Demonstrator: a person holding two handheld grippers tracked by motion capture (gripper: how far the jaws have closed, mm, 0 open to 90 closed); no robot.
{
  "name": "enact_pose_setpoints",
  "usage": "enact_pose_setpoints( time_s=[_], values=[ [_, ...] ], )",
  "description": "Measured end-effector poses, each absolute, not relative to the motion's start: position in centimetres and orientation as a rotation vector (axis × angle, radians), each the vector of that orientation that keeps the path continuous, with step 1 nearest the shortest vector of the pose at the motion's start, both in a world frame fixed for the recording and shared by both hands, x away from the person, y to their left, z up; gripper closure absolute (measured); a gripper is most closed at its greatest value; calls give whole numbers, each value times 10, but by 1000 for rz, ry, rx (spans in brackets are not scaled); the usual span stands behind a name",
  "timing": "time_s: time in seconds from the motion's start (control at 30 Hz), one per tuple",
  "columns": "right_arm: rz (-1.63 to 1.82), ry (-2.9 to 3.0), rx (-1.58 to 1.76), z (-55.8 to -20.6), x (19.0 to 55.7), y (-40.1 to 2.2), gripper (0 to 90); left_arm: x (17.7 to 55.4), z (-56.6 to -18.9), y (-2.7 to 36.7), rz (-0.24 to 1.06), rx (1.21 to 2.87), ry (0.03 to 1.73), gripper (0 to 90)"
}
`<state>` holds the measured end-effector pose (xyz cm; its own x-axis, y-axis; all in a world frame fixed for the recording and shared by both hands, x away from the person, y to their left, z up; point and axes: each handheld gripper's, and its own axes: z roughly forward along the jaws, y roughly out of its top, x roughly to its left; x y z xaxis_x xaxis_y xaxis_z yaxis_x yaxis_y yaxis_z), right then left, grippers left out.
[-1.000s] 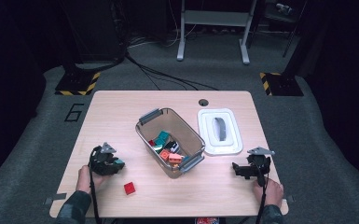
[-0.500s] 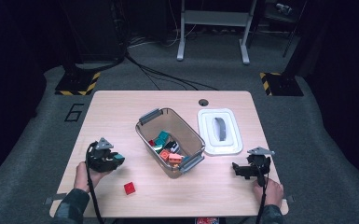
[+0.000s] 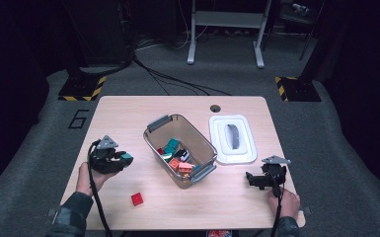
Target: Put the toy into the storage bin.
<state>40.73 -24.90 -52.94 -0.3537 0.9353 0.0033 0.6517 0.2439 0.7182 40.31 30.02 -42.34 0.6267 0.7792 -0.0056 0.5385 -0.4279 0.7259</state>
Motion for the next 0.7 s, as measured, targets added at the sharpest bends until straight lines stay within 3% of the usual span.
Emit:
enact_pose_setpoints(
  time_s=[0.7],
  values=[
    [890,2092,1450,-529,407,-249,0,413,-370,279,495,2123,926,591]
  ],
)
